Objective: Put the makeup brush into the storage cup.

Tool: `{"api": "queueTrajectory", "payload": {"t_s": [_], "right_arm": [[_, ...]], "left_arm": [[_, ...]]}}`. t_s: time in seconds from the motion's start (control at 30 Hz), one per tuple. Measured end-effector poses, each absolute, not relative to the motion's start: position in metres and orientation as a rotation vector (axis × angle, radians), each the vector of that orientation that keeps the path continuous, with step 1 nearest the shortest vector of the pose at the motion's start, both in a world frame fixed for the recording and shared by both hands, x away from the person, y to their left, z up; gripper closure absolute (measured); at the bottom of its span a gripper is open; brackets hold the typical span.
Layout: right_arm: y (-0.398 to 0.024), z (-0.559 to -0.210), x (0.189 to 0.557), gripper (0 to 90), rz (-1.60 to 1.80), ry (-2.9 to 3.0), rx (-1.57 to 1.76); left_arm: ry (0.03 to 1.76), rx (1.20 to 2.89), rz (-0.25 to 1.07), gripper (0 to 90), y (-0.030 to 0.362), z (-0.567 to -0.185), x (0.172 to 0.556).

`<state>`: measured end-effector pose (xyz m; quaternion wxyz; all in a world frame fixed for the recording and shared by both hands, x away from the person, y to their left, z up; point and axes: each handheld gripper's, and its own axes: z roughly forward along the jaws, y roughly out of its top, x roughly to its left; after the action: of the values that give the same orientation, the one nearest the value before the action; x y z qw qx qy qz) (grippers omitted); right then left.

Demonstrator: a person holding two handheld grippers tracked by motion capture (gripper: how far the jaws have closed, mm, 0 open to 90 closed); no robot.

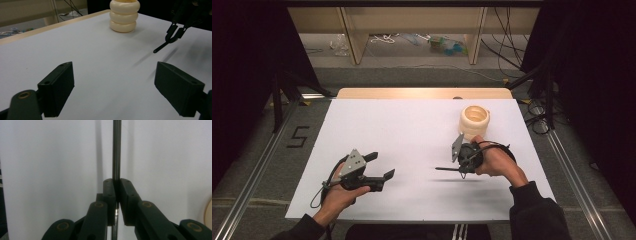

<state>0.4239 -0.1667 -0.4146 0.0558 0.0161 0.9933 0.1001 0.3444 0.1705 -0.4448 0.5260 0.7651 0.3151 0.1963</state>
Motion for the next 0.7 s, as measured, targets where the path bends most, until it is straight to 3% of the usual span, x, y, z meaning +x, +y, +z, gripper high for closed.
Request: {"api": "queueTrajectory", "payload": {"t_s": [0.7], "right_arm": [[-0.112,-0.410,0.394,84.0,0.266,2.976,-0.235]], "left_arm": [[0.629,2.048,0.331,23.6,0.114,-0.446,0.346]]}}
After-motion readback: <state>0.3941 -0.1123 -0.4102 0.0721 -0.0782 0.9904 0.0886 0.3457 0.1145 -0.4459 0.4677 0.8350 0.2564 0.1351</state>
